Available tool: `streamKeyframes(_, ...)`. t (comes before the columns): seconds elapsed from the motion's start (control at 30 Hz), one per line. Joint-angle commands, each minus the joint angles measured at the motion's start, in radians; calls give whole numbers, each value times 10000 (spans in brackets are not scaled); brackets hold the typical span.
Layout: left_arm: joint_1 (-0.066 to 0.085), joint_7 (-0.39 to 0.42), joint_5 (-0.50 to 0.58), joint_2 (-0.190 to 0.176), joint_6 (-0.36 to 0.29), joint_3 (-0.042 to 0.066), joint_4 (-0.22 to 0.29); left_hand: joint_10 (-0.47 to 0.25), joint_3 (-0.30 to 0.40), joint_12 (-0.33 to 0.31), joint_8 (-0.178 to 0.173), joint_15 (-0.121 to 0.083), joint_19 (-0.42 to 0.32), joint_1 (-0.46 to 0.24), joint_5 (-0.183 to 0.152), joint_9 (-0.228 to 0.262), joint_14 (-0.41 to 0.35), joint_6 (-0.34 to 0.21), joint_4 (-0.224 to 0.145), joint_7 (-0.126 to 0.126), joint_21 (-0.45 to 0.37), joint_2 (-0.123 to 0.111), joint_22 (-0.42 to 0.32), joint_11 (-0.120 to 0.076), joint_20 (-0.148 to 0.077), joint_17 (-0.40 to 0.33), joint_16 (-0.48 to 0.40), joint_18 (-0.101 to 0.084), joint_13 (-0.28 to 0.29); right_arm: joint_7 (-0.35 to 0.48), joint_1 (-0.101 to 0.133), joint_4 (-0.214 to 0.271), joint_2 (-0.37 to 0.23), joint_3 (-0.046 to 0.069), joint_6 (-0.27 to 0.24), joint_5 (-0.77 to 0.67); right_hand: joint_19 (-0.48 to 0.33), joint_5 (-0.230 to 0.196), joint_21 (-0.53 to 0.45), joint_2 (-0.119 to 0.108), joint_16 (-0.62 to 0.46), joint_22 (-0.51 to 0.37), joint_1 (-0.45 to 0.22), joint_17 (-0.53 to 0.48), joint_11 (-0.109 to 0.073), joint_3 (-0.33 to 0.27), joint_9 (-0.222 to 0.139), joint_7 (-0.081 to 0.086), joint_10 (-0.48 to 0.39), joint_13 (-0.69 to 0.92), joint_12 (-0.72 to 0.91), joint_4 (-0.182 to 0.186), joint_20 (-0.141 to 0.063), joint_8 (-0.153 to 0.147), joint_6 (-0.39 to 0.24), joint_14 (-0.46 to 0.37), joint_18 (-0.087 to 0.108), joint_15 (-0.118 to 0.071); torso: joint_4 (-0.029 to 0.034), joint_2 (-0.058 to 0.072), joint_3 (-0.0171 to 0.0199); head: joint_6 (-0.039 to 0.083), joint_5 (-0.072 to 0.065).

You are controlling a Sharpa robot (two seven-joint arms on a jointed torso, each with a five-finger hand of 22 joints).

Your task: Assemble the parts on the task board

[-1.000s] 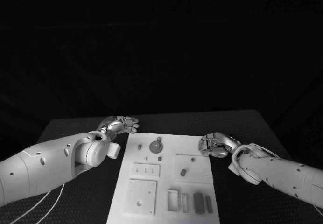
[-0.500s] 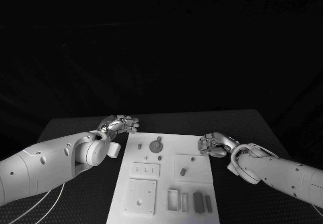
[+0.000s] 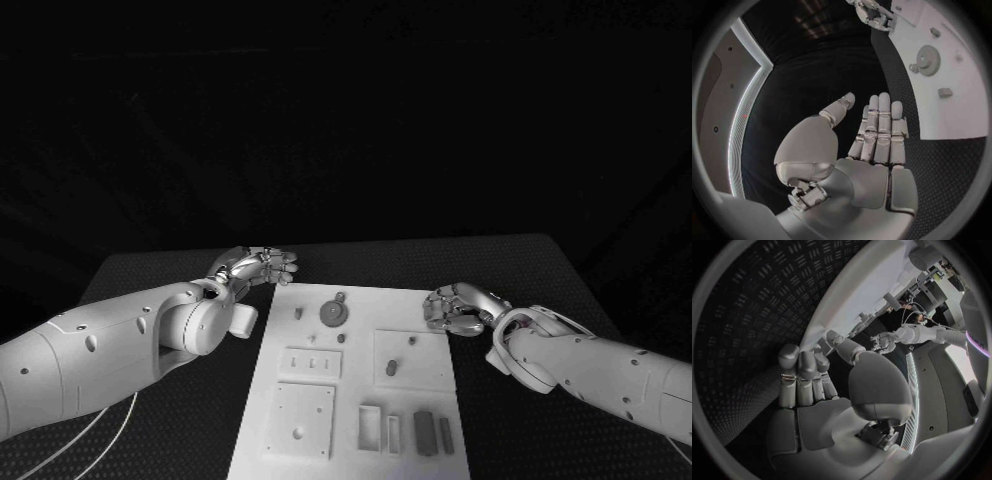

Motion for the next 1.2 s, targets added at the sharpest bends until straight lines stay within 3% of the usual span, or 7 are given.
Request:
streamKeyframes(0.03,4,54,3,18,166,8,18,7,35,-43,-36,19,-69,-68,-60,12,-12,-45,14,-8,54,21,-14,26,-11,14,43,139,6,-62,-18,17,35,-7,37,-113,0,-58,53,50,15,164,-81,17,-178,57,18,-102,-622,-14,48,8,2,65,1114,28,690,-81,-2,4,-5,-6,3)
streamKeyframes(0.43,4,48,3,15,170,8,13,8,37,-44,-37,19,-71,-67,-64,16,-12,-45,14,-8,56,21,-16,26,-11,15,43,139,7,-173,-17,26,74,-7,-46,-137,92,-58,119,110,36,146,-189,31,-292,129,106,-224,-501,-37,69,59,-37,212,1405,123,690,-187,3,-2,-7,-13,-4)
streamKeyframes(0.87,4,36,-1,11,186,8,12,8,37,-46,-39,19,-73,-68,-67,20,-12,-46,14,-8,58,19,-17,26,-11,15,43,139,8,-328,-18,-56,141,-7,-177,-141,169,-58,170,456,45,128,-347,47,-434,221,273,-378,-357,-53,83,192,-62,420,1736,199,690,-316,-1,0,-6,-23,5)
streamKeyframes(1.2,4,24,-8,-5,178,9,30,8,39,-48,-41,19,-75,-65,-68,23,-13,-48,13,-7,60,19,-19,26,-11,16,43,140,8,-433,-47,-27,204,-7,-445,-116,201,-57,194,633,55,117,-323,66,-521,193,389,-465,233,270,400,-49,-81,552,1885,231,690,-395,4,8,4,-45,13)
